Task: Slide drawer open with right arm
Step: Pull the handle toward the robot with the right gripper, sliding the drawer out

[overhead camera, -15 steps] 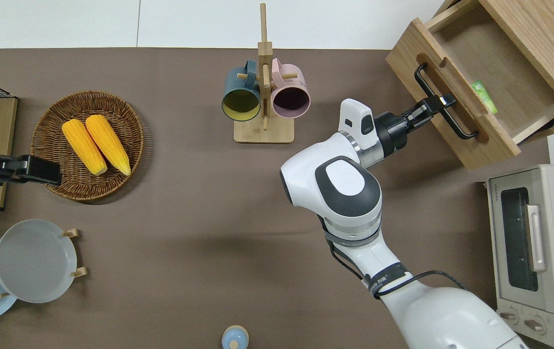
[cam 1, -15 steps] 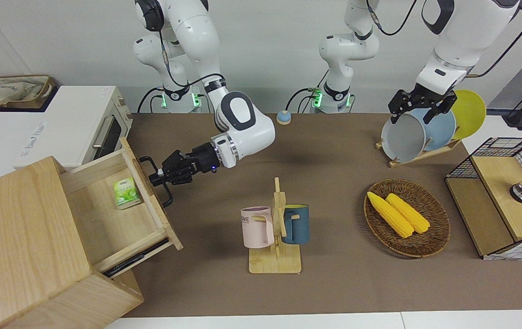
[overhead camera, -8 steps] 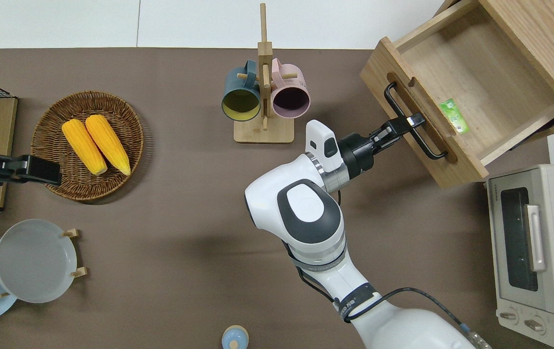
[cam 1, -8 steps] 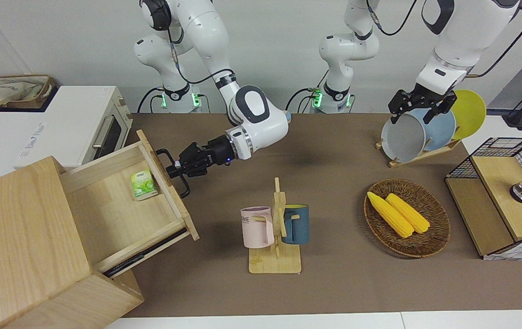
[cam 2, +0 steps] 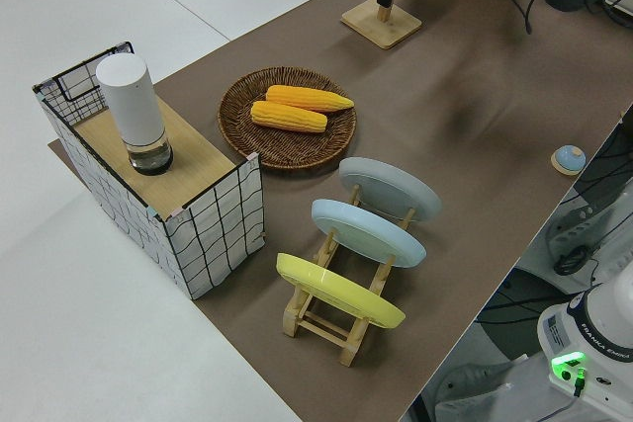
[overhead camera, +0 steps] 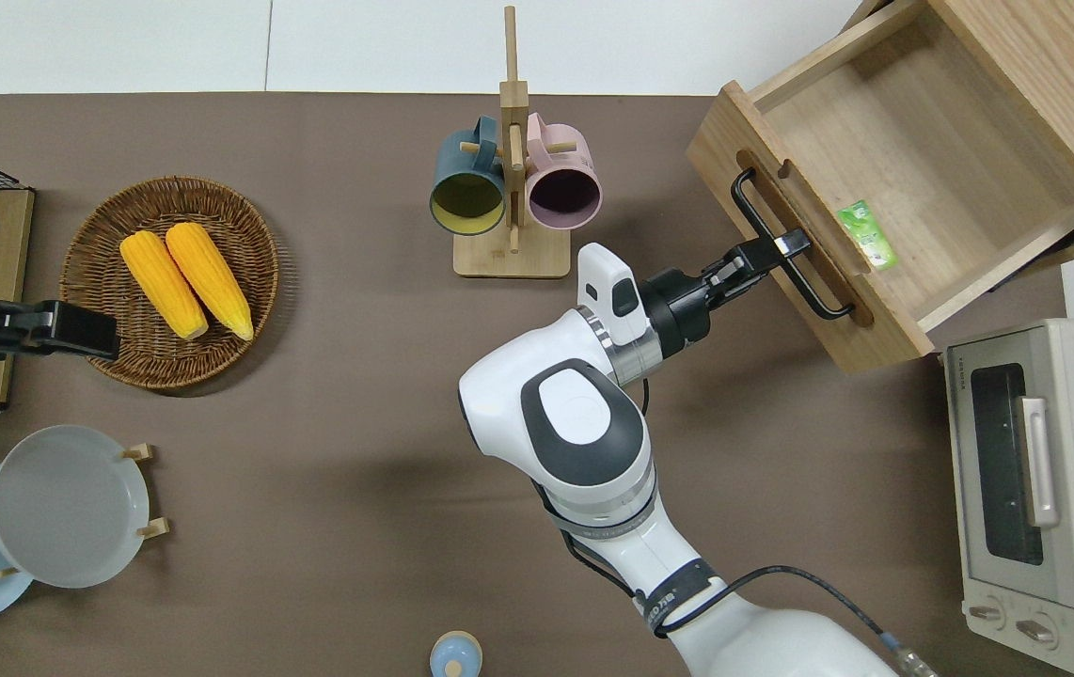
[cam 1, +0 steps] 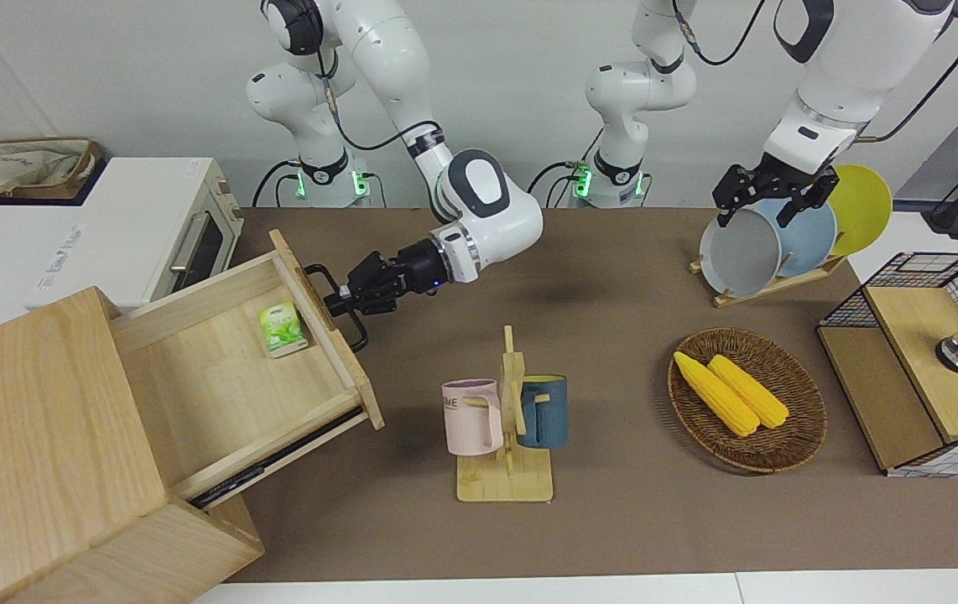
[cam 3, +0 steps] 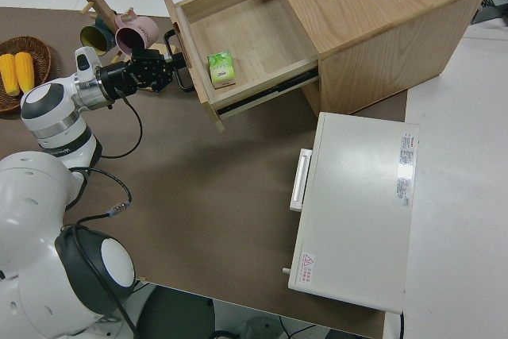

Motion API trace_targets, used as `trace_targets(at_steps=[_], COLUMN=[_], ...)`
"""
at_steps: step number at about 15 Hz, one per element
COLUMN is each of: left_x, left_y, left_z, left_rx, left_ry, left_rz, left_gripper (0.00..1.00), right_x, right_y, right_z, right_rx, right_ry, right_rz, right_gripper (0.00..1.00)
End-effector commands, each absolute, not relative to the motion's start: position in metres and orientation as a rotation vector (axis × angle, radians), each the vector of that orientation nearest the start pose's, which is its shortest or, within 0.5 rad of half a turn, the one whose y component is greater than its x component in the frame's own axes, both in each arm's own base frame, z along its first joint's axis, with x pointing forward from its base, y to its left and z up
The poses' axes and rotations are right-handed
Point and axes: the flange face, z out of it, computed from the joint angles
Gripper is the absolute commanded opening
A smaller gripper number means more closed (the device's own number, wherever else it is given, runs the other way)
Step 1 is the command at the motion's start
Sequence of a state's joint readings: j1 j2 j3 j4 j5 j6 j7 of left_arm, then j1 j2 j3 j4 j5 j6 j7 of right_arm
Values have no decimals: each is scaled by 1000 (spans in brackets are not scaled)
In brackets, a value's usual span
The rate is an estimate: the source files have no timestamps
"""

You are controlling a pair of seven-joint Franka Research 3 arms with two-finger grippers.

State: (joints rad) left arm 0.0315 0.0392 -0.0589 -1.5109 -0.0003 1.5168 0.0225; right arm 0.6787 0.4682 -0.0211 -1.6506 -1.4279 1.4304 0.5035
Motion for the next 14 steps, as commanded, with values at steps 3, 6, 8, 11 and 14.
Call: trace_targets(at_steps=[3, 6, 8, 11, 14], left_x=[563, 563, 563, 563, 563], left_y=[-13, -13, -13, -13, -13], left_z=[630, 630, 629, 629, 630], left_rx=[-3126, -3126, -3126, -3126, -3126], left_ry=[94, 94, 94, 94, 94], left_rz=[60, 60, 62, 62, 60], left_gripper=[993, 993, 993, 993, 993], right_x=[573, 573, 574, 574, 574], right_y=[324, 324, 323, 323, 323], right_z=[416, 414, 413, 410, 411], right_rx=[1534, 1529, 1527, 1525, 1528], right_ry=[449, 452, 452, 455, 444], right_rz=[300, 290, 289, 285, 296], right_gripper=[0, 0, 89, 719, 987])
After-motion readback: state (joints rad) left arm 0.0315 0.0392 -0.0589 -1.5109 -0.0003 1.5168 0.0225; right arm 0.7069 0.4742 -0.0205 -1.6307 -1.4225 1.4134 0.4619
